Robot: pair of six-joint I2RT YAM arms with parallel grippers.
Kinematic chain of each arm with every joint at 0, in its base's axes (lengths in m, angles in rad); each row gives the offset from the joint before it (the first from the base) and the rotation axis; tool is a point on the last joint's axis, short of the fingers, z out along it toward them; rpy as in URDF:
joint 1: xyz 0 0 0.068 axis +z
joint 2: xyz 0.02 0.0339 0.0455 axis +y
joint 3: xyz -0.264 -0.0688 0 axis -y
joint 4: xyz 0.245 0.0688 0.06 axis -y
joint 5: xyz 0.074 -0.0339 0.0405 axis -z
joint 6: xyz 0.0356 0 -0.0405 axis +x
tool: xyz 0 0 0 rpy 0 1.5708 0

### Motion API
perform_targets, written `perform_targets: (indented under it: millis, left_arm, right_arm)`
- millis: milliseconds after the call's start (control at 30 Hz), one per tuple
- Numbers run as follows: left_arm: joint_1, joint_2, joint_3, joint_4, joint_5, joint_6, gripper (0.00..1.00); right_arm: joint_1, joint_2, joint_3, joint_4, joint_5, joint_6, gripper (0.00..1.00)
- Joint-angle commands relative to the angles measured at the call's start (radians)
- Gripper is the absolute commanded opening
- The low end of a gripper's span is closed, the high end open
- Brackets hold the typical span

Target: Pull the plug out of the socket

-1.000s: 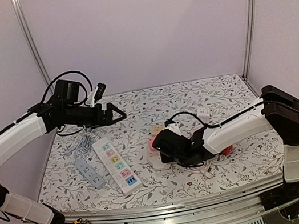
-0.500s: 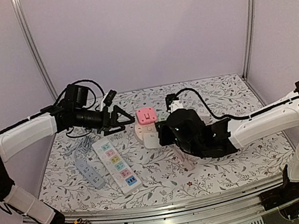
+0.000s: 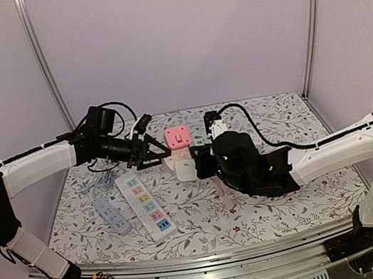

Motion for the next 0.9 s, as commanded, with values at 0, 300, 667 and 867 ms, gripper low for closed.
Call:
perform_targets:
  millis: [0,300,667,867]
  left_arm:
    - [-0.009,0.013,-0.011,0.025,0.025,-0.002,0.67]
    - [-0.028,0.031,-0.010,0.034,0.057,-0.012,0.70]
    - [-0.037,0.038,-0.014,0.054,0.076,-0.024,0.42]
    - [-0.037,0.037,-0.019,0.075,0.085,-0.034,0.19]
  right_arm:
    - [0.022,-0.057,0.009,0.106,0.046,-0.043,0.00]
    - [0.035,-0.056,0.011,0.105,0.109,-0.056,0.00]
    - [0.038,-0.055,0.013,0.104,0.093,-0.065,0.00]
    - [0.038,-0.042,0.008,0.105,0.086,-0.067,0.00]
